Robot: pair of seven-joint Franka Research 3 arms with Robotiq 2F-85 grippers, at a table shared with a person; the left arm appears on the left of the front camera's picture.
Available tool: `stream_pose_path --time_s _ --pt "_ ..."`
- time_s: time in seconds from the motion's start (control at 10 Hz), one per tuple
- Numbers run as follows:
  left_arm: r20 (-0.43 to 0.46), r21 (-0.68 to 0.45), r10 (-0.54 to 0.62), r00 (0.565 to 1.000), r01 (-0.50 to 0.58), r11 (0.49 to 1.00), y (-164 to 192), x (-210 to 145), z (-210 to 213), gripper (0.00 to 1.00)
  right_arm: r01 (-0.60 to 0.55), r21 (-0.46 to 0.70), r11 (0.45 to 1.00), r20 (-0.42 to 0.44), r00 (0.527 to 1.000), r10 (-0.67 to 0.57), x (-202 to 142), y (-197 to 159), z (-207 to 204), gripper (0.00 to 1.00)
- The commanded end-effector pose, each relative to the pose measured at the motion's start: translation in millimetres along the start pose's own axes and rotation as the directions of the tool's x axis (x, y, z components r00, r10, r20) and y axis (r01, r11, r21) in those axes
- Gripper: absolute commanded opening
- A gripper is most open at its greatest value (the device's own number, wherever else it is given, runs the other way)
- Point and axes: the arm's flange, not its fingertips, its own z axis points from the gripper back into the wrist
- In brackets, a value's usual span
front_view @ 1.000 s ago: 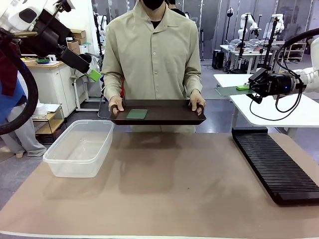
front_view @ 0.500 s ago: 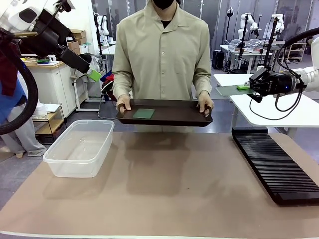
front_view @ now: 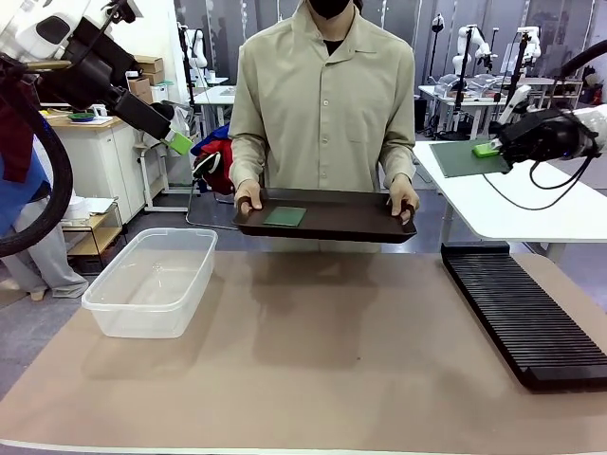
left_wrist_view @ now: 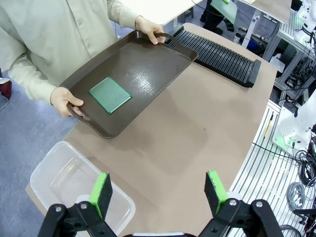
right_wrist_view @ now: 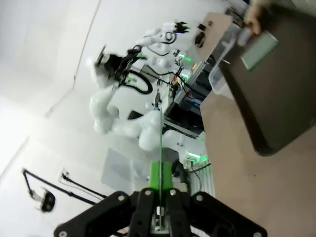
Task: Sort PCBs into racks and boxes based on the side picked up.
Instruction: If the short side of the Blank PCB is picked up, insert it into the PCB Rack ; if the long side is picked up, place it in the Organizing box.
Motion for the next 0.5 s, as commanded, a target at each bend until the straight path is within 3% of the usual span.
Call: stream_pose_path --time_s 0.0,0.2,0.4 --pt "0.004 -0.01 0.0 1.0 0.0 1.0 0.8 -0.9 -0.2 1.0 -0.205 -0.033 0.978 -0.009 0.979 0.205 -11.7 17.3 14.9 0.02" --pt "0.004 -0.01 0.0 1.0 0.0 1.0 0.8 -0.9 -0.2 1.0 -0.33 -0.083 0.94 -0.017 0.944 0.329 -17.7 33.6 32.7 0.02" --pt "0.004 -0.01 0.0 1.0 0.0 1.0 0.8 -0.9 -0.2 1.0 -0.473 -0.152 0.868 -0.098 0.881 0.463 -22.9 40.2 48.7 0.02"
